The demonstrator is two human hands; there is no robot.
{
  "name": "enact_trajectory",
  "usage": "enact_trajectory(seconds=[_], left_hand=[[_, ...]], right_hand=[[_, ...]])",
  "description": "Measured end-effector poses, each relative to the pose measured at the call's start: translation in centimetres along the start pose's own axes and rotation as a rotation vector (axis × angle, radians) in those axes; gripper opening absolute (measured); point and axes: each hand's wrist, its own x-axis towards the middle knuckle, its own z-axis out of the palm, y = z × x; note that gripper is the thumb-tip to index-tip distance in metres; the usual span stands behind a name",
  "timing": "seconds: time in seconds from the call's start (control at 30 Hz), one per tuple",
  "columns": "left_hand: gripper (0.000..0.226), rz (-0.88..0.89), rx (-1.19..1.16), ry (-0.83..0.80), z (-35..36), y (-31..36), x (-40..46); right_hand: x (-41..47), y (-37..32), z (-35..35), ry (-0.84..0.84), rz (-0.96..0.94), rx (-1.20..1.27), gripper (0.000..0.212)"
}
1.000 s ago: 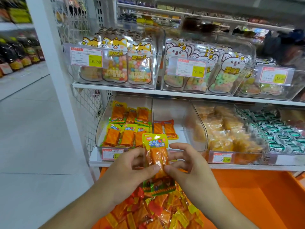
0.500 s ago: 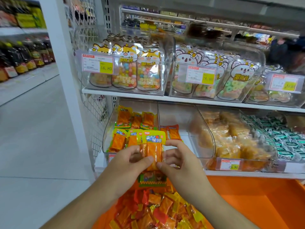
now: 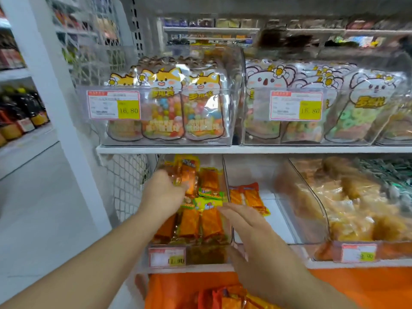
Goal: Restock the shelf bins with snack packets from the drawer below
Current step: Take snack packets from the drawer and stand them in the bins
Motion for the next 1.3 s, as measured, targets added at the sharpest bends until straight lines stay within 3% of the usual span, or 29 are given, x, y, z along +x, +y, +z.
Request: enact_trajectory(seconds=[0.23,0.53,0.83,1.07,1.3], left_hand=[[0.05,0.069,0.334,0.013,3.1,0.7,5.3],[0.043,0.16,0.4,0.026,4.3,-0.4,4.3],[0.075,0.233,0.452,-0.26,2.8,-0.2,3.2],[0.092,0.322,0.657,-0.365,2.5,-0.3,4.2],[0.086,0.395,0.676,-0.275,2.9,-1.6,4.5]], right_hand=[[-0.1,0.5,0.3,0.003,0.028,0.03,0.076],[-0.5,0.6,-0.5,-0.027,-0.008,-0.005,0.078],[-0.7,0.7,-0.6,-0.028,-0.028,-0.014,0.078],[-0.7,0.8,-0.7,-0.042,-0.034,-0.014,0.078],[-0.7,0.8,-0.6,-0.044,-0.033,-0.012,0.077]])
